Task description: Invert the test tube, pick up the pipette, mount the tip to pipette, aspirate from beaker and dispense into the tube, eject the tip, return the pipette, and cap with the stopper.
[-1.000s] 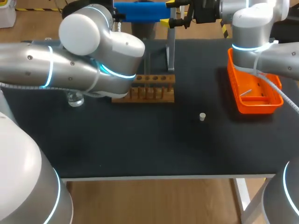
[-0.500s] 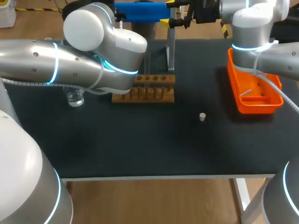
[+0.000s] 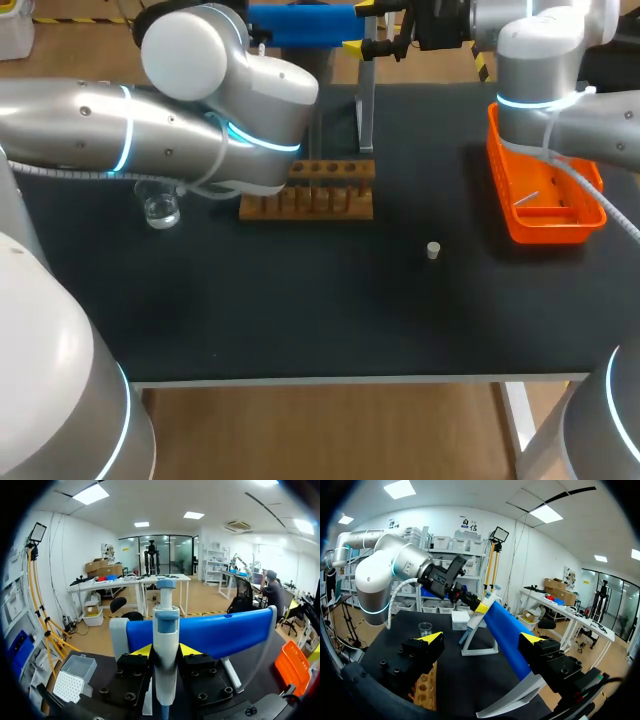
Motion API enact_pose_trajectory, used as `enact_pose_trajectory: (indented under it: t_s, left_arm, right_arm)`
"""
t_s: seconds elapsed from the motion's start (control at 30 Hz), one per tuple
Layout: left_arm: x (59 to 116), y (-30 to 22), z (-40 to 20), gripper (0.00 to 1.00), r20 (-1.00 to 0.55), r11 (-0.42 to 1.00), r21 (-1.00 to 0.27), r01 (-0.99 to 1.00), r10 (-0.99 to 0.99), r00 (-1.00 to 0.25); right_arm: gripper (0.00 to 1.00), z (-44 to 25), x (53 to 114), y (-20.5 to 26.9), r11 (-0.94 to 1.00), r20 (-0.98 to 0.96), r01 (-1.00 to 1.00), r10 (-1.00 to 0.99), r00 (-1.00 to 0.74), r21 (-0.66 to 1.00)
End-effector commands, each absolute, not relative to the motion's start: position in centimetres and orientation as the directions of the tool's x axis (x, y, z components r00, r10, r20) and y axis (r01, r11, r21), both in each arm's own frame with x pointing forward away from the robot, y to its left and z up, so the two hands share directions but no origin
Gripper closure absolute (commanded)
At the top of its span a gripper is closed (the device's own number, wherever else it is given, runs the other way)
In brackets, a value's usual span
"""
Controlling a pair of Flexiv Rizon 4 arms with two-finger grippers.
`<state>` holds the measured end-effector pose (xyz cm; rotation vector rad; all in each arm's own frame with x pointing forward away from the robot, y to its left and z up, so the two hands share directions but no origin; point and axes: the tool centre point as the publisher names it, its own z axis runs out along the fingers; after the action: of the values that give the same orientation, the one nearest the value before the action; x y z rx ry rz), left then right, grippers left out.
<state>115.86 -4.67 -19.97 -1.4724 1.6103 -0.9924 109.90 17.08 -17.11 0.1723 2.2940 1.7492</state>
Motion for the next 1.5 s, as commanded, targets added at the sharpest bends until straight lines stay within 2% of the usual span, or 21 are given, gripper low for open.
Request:
enact_pose_trajectory:
  t_s: [0.03,0.47,0.5,0.53,0.57,0.87,1.13,1.33,1.5]
  left_arm:
    - [116.1,-4.8,-20.0,1.0,-0.014,0.047,-0.892,-0.449,-0.997,-0.078]
    - [116.2,-4.9,-21.2,1.0,0.008,0.028,-0.88,-0.473,-0.997,-0.075]
    - [116.1,-4.9,-21.2,0.91,0.018,0.022,-0.881,-0.473,-0.997,-0.081]
    - [116.1,-4.9,-21.3,0.56,0.02,0.021,-0.881,-0.473,-0.996,-0.082]
    - [116.1,-4.9,-21.3,0.0,0.02,0.021,-0.88,-0.474,-0.996,-0.082]
    - [115.6,-4.9,-19.4,0.0,0.016,0.02,-0.897,-0.442,-0.997,-0.077]
    - [113.6,-5.4,-14.0,0.0,-0.016,0.058,-0.93,-0.362,-0.993,-0.118]
    - [111.4,-5.8,-11.1,0.0,-0.01,0.111,-0.927,-0.358,-0.962,-0.271]
    - [108.9,-6.1,-9.7,0.0,-0.003,0.17,-0.932,-0.32,-0.887,-0.462]
  right_arm:
    - [0.0,-17.1,110.1,17.0,0.274,-0.126,-0.057,0.239,-0.963,0.96]
    - [0.0,-17.1,110.1,17.0,0.274,-0.126,-0.057,0.239,-0.963,0.96]
    - [0.0,-17.1,110.1,17.0,0.274,-0.126,-0.057,0.239,-0.963,0.96]
    - [0.0,-17.1,110.1,17.0,0.274,-0.126,-0.057,0.239,-0.963,0.96]
    - [0.0,-17.1,110.1,17.0,0.274,-0.126,-0.057,0.239,-0.963,0.96]
    - [0.0,-17.1,110.1,17.0,0.274,-0.126,-0.057,0.239,-0.963,0.96]
    - [0.0,-17.1,110.1,17.0,0.274,-0.126,-0.057,0.239,-0.963,0.96]
    - [0.0,-17.1,110.1,17.0,0.274,-0.126,-0.057,0.239,-0.963,0.96]
    - [0.0,-17.1,110.1,17.0,0.274,-0.126,-0.057,0.239,-0.963,0.96]
